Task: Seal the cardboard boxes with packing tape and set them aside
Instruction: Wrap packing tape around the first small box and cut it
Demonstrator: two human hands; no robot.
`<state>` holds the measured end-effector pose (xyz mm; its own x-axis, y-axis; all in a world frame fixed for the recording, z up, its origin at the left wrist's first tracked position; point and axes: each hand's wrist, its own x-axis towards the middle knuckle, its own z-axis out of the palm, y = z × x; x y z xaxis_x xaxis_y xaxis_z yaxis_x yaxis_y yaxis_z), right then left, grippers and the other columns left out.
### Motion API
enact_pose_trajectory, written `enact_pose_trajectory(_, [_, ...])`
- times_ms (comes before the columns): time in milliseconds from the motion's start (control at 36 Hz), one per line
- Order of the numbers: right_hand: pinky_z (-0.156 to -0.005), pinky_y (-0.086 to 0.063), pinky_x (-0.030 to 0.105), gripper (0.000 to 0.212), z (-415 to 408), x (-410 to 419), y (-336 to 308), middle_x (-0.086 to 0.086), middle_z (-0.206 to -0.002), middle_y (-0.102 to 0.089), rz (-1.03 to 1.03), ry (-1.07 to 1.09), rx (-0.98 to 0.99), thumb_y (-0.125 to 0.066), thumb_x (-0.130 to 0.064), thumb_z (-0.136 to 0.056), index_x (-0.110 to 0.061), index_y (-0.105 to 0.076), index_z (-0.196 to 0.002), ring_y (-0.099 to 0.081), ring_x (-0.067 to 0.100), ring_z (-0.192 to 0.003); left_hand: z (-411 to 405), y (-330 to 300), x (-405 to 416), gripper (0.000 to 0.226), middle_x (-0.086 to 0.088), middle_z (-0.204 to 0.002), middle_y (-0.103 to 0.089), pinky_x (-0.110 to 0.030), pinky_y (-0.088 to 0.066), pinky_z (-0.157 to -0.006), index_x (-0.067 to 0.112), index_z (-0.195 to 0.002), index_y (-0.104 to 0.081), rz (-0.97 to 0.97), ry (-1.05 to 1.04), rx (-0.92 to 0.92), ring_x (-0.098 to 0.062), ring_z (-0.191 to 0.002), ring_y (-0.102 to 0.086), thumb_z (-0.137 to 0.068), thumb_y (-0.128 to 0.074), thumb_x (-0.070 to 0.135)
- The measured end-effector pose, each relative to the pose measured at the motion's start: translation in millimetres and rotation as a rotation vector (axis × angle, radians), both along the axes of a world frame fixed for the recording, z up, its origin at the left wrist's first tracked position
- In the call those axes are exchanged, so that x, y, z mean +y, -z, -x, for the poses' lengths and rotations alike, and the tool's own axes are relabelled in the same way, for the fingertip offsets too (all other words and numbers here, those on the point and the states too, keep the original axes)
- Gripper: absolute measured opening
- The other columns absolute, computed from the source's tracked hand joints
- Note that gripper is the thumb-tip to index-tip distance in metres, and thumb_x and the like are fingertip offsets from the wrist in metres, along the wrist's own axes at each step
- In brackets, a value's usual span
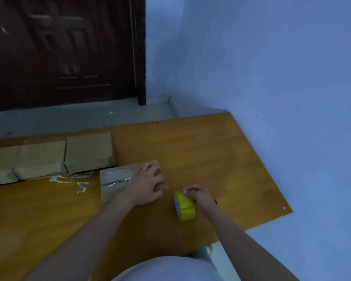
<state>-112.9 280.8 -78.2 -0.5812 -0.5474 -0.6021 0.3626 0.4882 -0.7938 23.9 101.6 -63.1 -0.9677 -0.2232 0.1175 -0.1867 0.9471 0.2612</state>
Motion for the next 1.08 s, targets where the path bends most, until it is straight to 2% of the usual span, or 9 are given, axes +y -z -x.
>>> enact_pose_trajectory(111, [-0.073,-0.045,0.026,0.013,1,-1,1,-0.005,-0.102,-0.067,0.021,0.009,-0.008,-0.066,-0.002,-0.083,-0.012,-0.069,-0.074,-0.06,0.015,-0.098,-4,3,7,0.029,-0.009,-0.111,-0.059,-0.052,-0.051,-0.078,0.025,-0.077,-0.065,0.069,0.013,-0.068,-0.028,-0.109,-0.037,-0.066,-0.057,0.051])
enact_pose_trajectory(194, [-0.07,-0.045,0.023,0.008,1,-1,2,-0.003,-0.106,-0.067,0.016,0.01,-0.007,-0.065,-0.003,-0.083,-0.009,-0.069,-0.081,-0.06,0.012,-0.097,-1,1,14,0.029,-0.01,-0.107,-0.062,-0.052,-0.052,-0.075,0.023,-0.074,-0.065,0.118,-0.023,-0.081,-0.03,-0.105,-0.039,-0.058,-0.082,0.041])
enact_pose_trajectory(250, [-0.068,-0.045,0.022,0.005,2,0,3,0.0,-0.111,-0.066,0.022,0.012,-0.004,-0.065,-0.002,-0.084,-0.007,-0.068,-0.083,-0.06,0.014,-0.1,2,1,21,0.027,-0.01,-0.104,-0.063,-0.05,-0.052,-0.074,0.021,-0.069,-0.065,0.134,-0.074,-0.045,-0.03,-0.101,-0.04,-0.056,-0.085,0.032])
enact_pose_trajectory(444, [-0.08,-0.046,0.029,0.007,3,1,8,0.005,-0.114,-0.067,-0.006,0.02,0.016,-0.067,-0.003,-0.083,-0.003,-0.069,-0.09,-0.059,0.022,-0.109,14,10,41,0.021,-0.015,-0.105,-0.061,-0.048,-0.047,-0.083,0.011,-0.079,-0.066,0.193,-0.218,-0.171,-0.035,-0.087,-0.05,-0.069,-0.075,0.027])
enact_pose_trajectory(611, [-0.08,-0.046,0.029,0.005,-1,-1,5,0.005,-0.114,-0.065,-0.023,-0.009,0.031,-0.067,-0.006,-0.083,-0.01,-0.069,-0.082,-0.058,0.022,-0.108,21,6,51,0.044,-0.009,-0.125,-0.049,-0.045,-0.033,-0.102,0.018,-0.126,-0.052,0.082,-0.344,-0.118,-0.032,-0.108,-0.042,-0.085,-0.06,0.031])
enact_pose_trajectory(778, [-0.071,-0.045,0.024,0.003,-1,-4,4,0.004,-0.11,-0.066,-0.038,-0.023,0.041,-0.066,-0.004,-0.084,-0.007,-0.067,-0.083,-0.059,0.019,-0.101,21,8,48,0.05,-0.01,-0.092,-0.059,-0.044,-0.038,-0.09,0.013,-0.096,-0.065,0.133,-0.362,-0.115,-0.03,-0.084,-0.041,-0.052,-0.084,0.028])
enact_pose_trajectory(861, [-0.069,-0.045,0.024,0.008,-1,-5,5,0.002,-0.105,-0.068,-0.048,-0.025,0.045,-0.072,-0.007,-0.076,-0.007,-0.068,-0.083,-0.06,0.019,-0.098,19,7,52,0.046,-0.01,-0.093,-0.059,-0.045,-0.046,-0.088,0.014,-0.095,-0.064,0.133,-0.352,-0.106,-0.03,-0.083,-0.044,-0.055,-0.083,0.026])
enact_pose_trajectory(972, [-0.062,-0.046,0.022,0.013,3,-9,3,0.001,-0.088,-0.067,-0.077,-0.011,0.049,-0.065,0.004,-0.081,0.008,-0.065,-0.094,-0.06,0.014,-0.08,8,-1,65,0.031,-0.007,-0.101,-0.057,-0.041,-0.042,-0.093,0.015,-0.105,-0.059,0.053,-0.329,-0.111,-0.028,-0.092,-0.046,-0.075,-0.067,0.019])
enact_pose_trajectory(1083, [-0.062,-0.044,0.025,0.011,9,-10,0,0.003,-0.078,-0.064,-0.103,-0.034,0.118,-0.063,0.008,-0.08,-0.003,-0.067,-0.079,-0.057,0.015,-0.072,-10,-10,67,0.034,-0.008,-0.111,-0.053,-0.034,-0.034,-0.096,0.009,-0.114,-0.055,0.023,-0.212,-0.105,-0.029,-0.105,-0.048,-0.081,-0.061,0.016])
